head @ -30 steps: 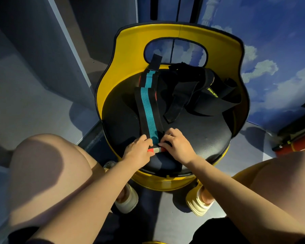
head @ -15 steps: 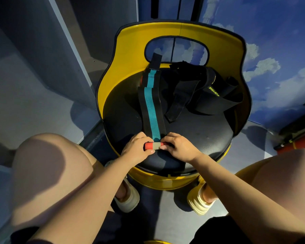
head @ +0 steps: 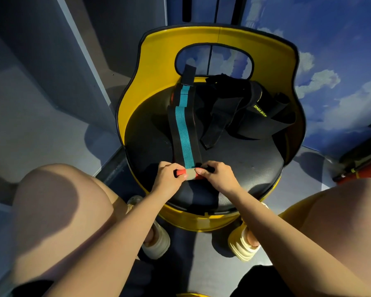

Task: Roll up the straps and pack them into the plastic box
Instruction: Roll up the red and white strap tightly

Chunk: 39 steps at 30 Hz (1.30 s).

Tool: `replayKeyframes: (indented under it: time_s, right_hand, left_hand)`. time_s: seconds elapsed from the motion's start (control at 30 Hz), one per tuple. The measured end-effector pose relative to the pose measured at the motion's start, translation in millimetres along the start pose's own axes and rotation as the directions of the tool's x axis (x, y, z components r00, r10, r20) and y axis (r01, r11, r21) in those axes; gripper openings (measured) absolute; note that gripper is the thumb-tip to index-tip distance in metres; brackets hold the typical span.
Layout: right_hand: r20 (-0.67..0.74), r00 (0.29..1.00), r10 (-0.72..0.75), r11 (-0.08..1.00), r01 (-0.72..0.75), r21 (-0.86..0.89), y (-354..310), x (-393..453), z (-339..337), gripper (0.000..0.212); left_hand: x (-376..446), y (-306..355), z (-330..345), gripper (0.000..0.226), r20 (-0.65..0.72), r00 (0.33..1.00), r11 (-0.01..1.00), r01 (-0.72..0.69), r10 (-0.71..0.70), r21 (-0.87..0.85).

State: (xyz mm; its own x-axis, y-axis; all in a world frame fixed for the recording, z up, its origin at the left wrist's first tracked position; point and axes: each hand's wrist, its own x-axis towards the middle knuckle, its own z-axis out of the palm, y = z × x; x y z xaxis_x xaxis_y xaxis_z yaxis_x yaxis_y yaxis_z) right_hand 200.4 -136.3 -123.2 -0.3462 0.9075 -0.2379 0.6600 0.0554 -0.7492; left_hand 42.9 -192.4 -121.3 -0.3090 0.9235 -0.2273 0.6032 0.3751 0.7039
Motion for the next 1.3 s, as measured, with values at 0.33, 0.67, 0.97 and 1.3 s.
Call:
replayKeyframes:
  time_s: [0.33, 0.67, 0.97, 1.3]
  right_hand:
    - [-0.127, 0.992, -0.012, 0.989, -0.007, -0.15, 1.3, 8.1, 8.6, 0.034]
    - [0.076, 0.908, -0.413, 0.848, 0.413, -0.331, 12.3, 8.7, -1.2, 0.038]
    - [0.16, 0.958, -0.239, 0.938, 0.27, -0.217, 0.1, 11.7, -6.8, 0.037]
    - [-0.058, 0.997, -0.042, 0.999, 0.042, -0.016, -7.2, 8.8, -1.6, 0.037]
  left_hand:
    - [1.1, -2.3, 0.9, 0.035, 0.002, 0.983, 0.949, -0.177, 0.183, 0.261]
    - [18.0, -0.4, -4.8, 0.03, 0.059, 0.991, 0.969, -0.132, 0.123, 0.208]
    - [9.0, 1.0, -8.6, 0.042, 0.11, 0.988, 0.972, -0.131, 0.111, 0.194]
    - [-0.2, 4.9, -2.6, 0.035, -0.015, 1.0, 1.0, 0.008, -0.009, -0.025]
